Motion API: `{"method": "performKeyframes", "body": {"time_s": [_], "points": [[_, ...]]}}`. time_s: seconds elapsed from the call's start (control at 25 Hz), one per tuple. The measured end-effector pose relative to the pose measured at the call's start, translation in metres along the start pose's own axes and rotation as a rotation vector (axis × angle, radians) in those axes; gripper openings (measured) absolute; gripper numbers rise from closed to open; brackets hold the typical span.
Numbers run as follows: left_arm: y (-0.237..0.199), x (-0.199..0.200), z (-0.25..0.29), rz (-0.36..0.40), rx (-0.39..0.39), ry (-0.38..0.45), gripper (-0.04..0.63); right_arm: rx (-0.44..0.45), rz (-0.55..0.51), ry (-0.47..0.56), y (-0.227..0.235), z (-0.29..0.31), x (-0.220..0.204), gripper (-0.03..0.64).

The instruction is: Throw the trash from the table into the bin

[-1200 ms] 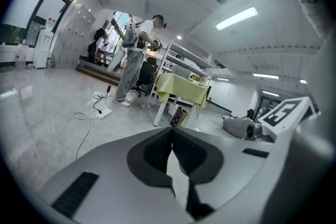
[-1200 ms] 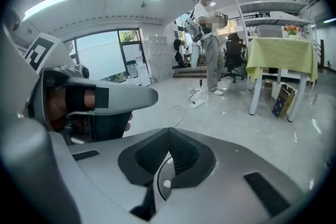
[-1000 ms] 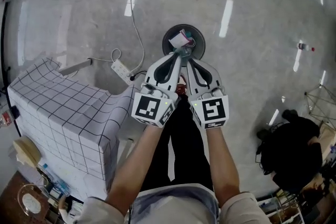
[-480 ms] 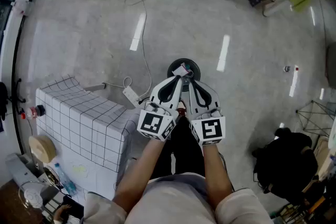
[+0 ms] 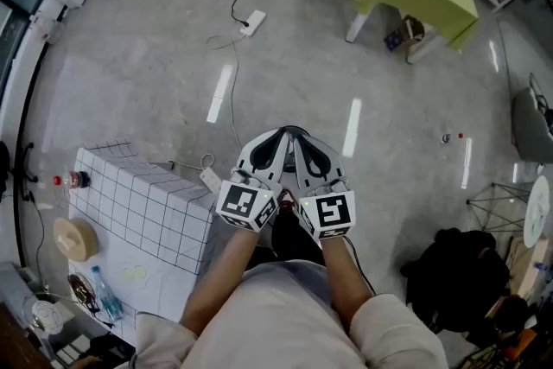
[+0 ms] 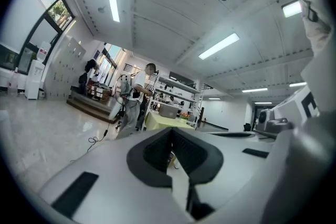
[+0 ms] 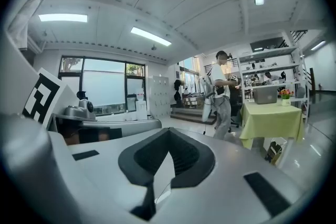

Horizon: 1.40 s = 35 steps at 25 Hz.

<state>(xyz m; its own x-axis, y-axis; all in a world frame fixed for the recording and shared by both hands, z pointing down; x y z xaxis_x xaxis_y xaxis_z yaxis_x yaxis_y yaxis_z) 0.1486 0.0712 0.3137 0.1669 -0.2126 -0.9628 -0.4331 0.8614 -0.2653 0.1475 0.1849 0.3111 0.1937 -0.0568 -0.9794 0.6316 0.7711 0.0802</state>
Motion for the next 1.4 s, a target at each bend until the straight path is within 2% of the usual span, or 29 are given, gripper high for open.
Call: {"method": "performKeyframes", "body": {"time_s": [0.32, 0.52, 0.88, 1.24, 1.4], "points": [[0.017, 0.053, -0.027, 0.020, -0.006, 0.093, 0.006, 0.027, -0.056, 0.082, -0.024, -0.024, 0.053, 0.018], [0.027, 0.069, -0.045, 0.043, -0.015, 0.128, 0.006, 0.042, -0.078, 0.113, -0.041, -0.037, 0.068, 0.018], [0.040, 0.083, -0.074, 0.074, -0.024, 0.126, 0.006, 0.038, -0.085, 0.108, -0.065, -0.061, 0.076, 0.018], [0.039, 0.079, -0.075, 0.085, -0.022, 0.109, 0.006, 0.032, -0.077, 0.105, -0.067, -0.060, 0.075, 0.018], [0.042, 0.078, -0.071, 0.068, -0.065, 0.114, 0.006, 0.022, -0.067, 0.098, -0.063, -0.060, 0.074, 0.018]]}}
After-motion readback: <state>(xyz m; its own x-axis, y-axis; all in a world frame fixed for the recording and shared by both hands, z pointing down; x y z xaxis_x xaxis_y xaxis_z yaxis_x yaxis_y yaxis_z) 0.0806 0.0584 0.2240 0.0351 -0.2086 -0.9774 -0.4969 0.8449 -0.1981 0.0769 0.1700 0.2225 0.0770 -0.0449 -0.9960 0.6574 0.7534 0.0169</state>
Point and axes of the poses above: the fingertips, and each gripper's own axes: z forward along the fingers, y to its right, x out of its top, the point moved 8 cm from there along -z, backward along the fingers, and after that the axes turned 1 degree about y, right-handed, at the moved point
